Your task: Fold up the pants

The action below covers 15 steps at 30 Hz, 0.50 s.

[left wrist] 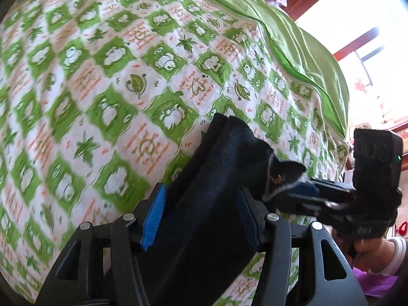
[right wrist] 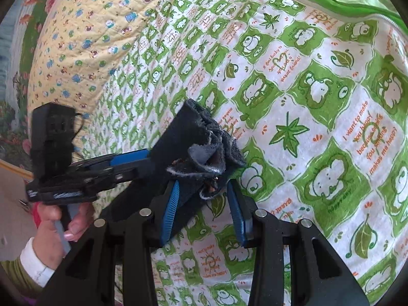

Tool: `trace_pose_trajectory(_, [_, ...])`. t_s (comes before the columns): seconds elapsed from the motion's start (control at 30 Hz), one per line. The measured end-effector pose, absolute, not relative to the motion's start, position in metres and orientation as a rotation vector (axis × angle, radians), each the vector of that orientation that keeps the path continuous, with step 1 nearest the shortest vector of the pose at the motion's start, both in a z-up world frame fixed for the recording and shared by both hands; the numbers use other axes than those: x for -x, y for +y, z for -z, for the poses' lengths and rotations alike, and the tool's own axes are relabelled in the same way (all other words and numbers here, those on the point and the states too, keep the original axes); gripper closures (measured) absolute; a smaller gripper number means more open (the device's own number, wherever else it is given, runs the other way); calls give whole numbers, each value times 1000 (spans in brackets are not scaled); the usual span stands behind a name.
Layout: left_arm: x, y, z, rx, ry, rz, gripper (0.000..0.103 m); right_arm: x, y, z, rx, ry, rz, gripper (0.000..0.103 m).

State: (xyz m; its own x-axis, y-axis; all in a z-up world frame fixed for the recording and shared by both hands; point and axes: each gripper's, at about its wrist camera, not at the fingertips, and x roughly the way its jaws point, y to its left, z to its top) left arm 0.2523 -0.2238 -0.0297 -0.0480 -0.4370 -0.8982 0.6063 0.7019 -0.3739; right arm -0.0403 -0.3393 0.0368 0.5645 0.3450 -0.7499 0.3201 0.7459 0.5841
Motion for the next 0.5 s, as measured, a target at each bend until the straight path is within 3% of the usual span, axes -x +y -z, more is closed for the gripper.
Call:
trace_pose_trajectory(0.33, [-266, -256, 43, -212, 1402, 926, 49, 55, -344, -32, -833, 943, -63, 53])
trace_pose_trajectory(0.5, [-272, -258, 44, -204, 1402, 955, 61, 59, -349, -28, -844, 930, -64, 53])
